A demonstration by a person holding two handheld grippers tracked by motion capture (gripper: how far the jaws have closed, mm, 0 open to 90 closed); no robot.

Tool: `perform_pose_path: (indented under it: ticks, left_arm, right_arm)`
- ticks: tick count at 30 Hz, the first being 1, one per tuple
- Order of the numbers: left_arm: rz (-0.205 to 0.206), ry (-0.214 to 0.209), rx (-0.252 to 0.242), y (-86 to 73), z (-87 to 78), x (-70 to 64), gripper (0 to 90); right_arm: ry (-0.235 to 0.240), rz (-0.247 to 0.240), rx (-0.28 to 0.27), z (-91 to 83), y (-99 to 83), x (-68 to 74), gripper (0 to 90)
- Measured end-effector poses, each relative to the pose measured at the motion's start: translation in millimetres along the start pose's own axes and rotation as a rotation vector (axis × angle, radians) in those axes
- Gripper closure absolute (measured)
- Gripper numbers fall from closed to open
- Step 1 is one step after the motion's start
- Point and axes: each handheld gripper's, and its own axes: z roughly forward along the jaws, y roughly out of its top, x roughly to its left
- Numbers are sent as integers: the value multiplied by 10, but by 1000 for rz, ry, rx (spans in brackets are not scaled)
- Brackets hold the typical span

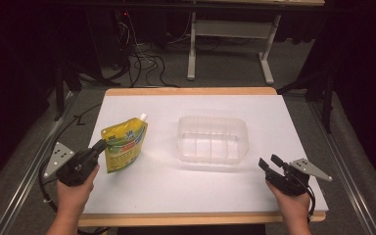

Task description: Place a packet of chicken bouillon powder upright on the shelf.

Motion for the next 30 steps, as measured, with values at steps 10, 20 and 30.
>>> perform_pose_path:
  ticks: [10,20,30]
  left_arm:
    - [10,1,53,-87,68,29,778]
    - [47,28,92,-87,156,-8,811]
    - [54,29,106,-100,196,-78,900]
  right_arm:
    - [9,-3,2,33,9,-11,459]
    - [42,-42,43,369,176,174,511]
    - [-19,-48,133,801,188,216,785]
